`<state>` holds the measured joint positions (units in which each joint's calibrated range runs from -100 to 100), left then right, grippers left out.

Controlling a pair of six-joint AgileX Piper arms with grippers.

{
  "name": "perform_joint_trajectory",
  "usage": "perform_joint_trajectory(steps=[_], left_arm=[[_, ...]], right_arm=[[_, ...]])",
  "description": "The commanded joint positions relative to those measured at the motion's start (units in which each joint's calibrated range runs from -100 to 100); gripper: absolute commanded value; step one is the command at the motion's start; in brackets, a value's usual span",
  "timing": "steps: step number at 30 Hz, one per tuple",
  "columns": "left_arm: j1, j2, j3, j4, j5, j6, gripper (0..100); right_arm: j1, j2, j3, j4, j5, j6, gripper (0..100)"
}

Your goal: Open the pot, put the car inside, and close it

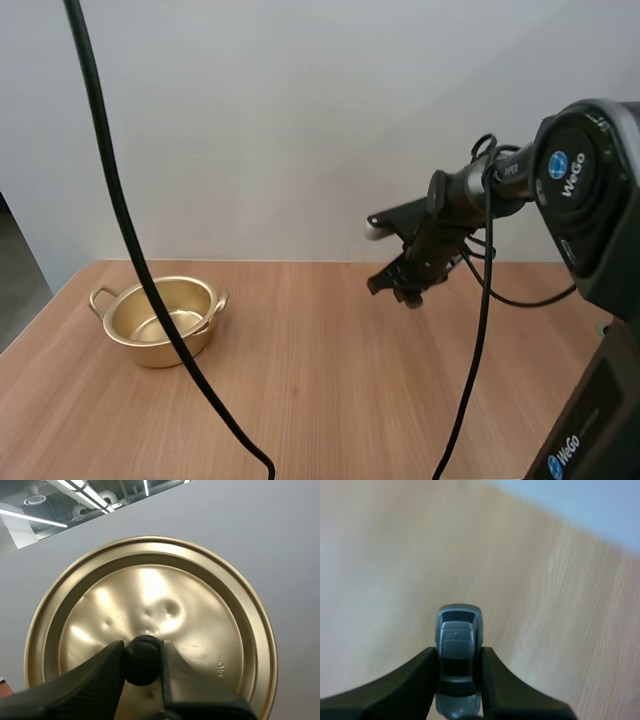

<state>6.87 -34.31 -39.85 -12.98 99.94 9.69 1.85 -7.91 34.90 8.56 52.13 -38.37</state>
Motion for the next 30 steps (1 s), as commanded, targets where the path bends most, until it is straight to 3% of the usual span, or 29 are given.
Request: perform_joint_trajectory(steps=[1,4,9,15,30], left_arm=[[0.02,0.01,0.01,-0.01,0.06,0.01,0],[0.02,0.01,0.01,-0.01,0.06,0.01,0],[0.02,-0.56,0.01,-0.01,0.06,0.01,0],[0.02,-0.80,-0.03,-0.17,0.06,0.01,0],[0.02,-4.15,-0.32,-0.84,0.06,-0.41,0]], right_arm=[[1.88,-4.08,-8.80,14.92,7.78,-11.09,0],[5.69,-5.13,-18.98,19.62,15.31,-11.67,0],[13.62,-5.13,-30.39,20.38,19.39,-11.67,0],[21.67,-4.13,-34.23,17.30,19.90,-11.67,0],[25.71,15.09,-34.23,17.42,5.18,-14.47,0]])
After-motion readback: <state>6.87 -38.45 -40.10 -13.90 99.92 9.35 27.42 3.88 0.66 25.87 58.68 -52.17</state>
